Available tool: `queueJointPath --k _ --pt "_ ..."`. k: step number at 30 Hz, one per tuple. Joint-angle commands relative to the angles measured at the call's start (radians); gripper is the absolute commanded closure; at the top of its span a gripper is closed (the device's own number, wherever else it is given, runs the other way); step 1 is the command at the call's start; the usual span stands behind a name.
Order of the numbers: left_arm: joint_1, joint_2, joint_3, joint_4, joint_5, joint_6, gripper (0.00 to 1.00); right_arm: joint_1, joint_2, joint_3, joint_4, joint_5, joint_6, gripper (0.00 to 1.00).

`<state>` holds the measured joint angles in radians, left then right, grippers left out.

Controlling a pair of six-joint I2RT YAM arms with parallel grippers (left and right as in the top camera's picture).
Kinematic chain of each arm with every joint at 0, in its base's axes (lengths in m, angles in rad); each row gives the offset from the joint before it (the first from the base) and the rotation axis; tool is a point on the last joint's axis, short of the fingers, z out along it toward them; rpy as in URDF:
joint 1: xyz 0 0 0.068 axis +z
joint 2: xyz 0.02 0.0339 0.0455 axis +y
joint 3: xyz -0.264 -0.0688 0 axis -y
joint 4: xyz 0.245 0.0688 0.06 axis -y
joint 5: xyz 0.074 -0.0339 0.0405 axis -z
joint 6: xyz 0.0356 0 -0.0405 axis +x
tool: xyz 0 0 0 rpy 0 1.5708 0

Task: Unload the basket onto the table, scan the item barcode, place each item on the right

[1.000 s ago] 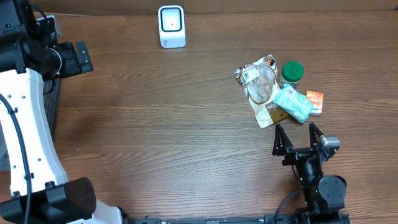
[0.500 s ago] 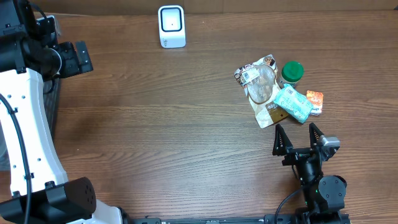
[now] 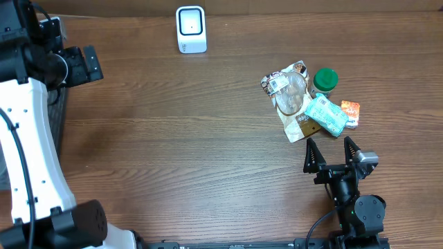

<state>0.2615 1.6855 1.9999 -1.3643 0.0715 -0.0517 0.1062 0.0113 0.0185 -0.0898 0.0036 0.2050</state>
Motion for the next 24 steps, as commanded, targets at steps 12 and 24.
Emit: queueJointPath --k 12,24 --pt "-0.118 -0.662 -0.692 0.652 0.12 0.183 0.0 0.005 -0.008 -0.01 0.006 -0.005 0.0 0.0" --pt "-0.203 -1.104 -1.358 1.152 0.121 0.307 0.0 0.005 -0.008 -0.01 0.006 -0.005 0.0 0.0"
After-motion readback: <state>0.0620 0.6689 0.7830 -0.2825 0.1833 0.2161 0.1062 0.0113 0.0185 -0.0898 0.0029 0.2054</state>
